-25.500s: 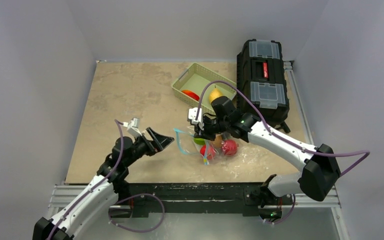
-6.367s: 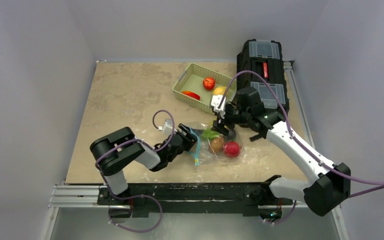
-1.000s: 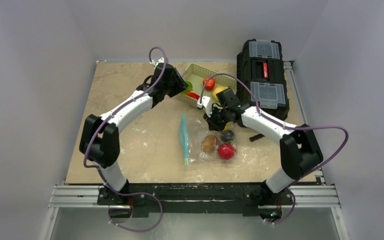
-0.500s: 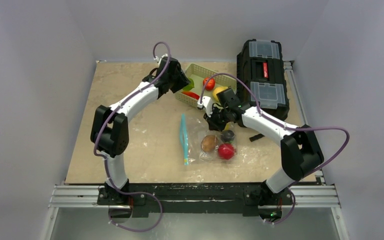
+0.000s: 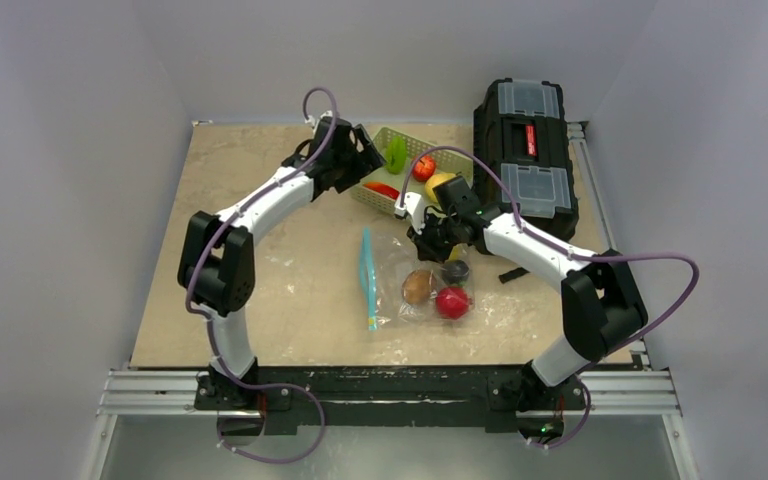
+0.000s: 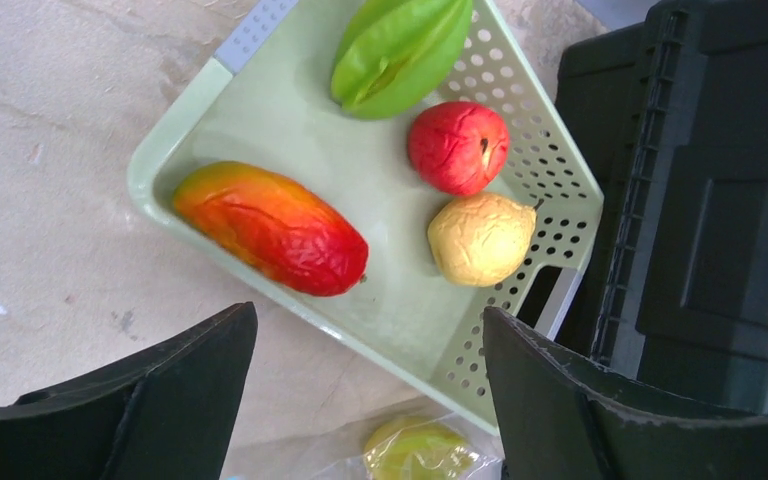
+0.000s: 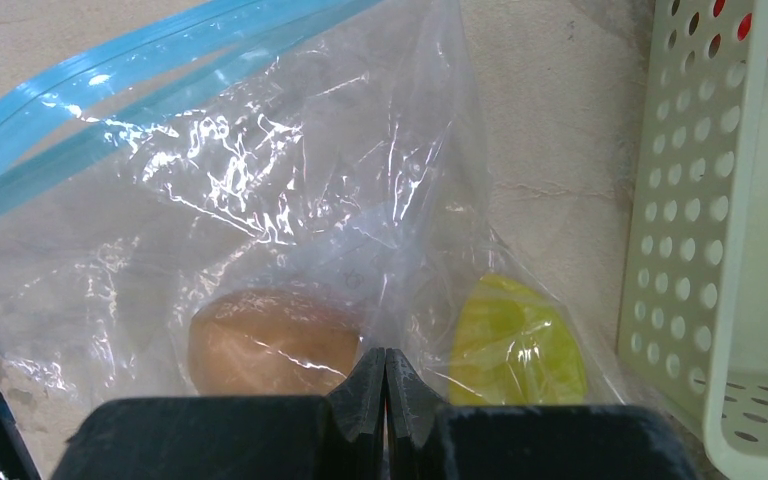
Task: Open the zip-top bag and remove the fake food
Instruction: Place the fake fruit in the bin, then pick up the fake fruit from the zipper food storage bag.
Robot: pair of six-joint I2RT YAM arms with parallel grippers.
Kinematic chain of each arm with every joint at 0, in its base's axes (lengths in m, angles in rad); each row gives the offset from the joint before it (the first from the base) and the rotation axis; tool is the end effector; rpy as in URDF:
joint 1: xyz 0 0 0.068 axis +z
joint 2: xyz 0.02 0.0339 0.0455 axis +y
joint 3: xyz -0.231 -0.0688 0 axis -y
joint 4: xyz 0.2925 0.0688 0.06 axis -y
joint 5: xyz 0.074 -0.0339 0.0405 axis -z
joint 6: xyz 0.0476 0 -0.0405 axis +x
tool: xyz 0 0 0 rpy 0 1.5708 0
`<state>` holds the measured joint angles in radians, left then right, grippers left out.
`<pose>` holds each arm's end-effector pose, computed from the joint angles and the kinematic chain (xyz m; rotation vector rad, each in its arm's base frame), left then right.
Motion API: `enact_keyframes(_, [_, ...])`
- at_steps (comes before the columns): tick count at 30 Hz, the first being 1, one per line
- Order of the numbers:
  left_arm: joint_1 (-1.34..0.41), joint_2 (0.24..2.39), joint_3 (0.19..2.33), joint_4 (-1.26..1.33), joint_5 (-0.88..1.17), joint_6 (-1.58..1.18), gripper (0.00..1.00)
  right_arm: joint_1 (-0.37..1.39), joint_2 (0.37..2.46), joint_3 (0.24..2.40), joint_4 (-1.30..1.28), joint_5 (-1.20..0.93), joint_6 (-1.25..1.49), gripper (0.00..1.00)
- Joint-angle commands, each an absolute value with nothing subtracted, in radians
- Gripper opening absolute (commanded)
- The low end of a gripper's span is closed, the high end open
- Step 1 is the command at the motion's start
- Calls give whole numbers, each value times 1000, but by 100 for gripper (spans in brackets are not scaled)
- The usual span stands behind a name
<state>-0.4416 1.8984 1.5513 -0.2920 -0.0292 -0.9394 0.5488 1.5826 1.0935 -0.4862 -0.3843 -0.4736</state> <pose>0.4412 -0.2070 0.2166 -0.5852 2.2336 -0.7134 0.3109 0.2110 0.1622 -1.3613 2.1200 0.5179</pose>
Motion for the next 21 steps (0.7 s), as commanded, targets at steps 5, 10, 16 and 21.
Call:
enact_keyframes(5, [-432, 1578, 1300, -57, 53, -743, 83, 547, 1543, 1089, -486, -420, -502, 3])
enact_keyframes(10, [-430, 1370, 1094, -21, 51, -685, 98, 548, 1531, 1087, -494, -447, -520, 8])
enact_keyframes(16, [-416, 1115, 811, 50, 87, -693, 100, 546, 1505, 1082, -511, -483, -563, 15])
enact_keyframes(21, [-408, 914, 641, 22, 142, -702, 100, 548, 1463, 1072, -533, -512, -611, 24])
